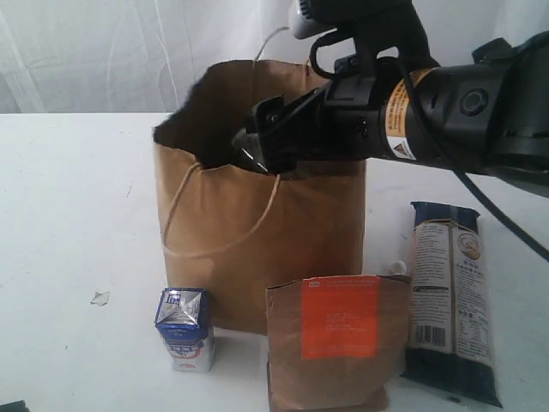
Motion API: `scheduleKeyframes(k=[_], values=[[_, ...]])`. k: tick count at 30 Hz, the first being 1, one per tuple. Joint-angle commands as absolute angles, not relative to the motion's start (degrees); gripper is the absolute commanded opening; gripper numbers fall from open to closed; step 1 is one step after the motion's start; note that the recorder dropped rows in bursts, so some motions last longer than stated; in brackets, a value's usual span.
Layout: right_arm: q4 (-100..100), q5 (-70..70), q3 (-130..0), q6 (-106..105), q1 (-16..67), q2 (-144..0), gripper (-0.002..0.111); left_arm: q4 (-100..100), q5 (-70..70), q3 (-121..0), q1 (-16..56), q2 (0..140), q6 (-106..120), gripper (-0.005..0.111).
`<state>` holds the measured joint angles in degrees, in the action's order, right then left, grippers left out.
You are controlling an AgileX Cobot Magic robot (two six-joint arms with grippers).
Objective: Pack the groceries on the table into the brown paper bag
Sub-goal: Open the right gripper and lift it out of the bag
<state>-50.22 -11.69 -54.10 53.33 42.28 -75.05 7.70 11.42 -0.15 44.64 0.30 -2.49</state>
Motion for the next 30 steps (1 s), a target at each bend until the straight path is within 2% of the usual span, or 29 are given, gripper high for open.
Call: scheduleKeyframes(k=[1,16,21,26,30], values=[[-50.60,-10.78,-54.23,52.70,42.25,-74.20,0.091,8.09,11.69,0.00,44.65,0.00,-2.50,0.000],[-50.60,-11.79,-54.23,52.70,42.25,-71.00,0.090,8.09,11.69,0.00,44.65,0.00,-2.50,0.000],[-51.34,-21.81,-53.74,51.28,42.25,-61.61,0.085,8.09,11.69,0.00,44.65,0.00,-2.50,0.000],[-50.03,-32.33,-53.74,45.41,42.25,-49.66,0.085,8.09,11.69,0.00,44.65,0.00,-2.50,0.000],[-34.52,-50.01,-53.74,23.52,42.25,-41.07,0.085,8.09,11.69,0.00,44.65,0.00,-2.50,0.000]])
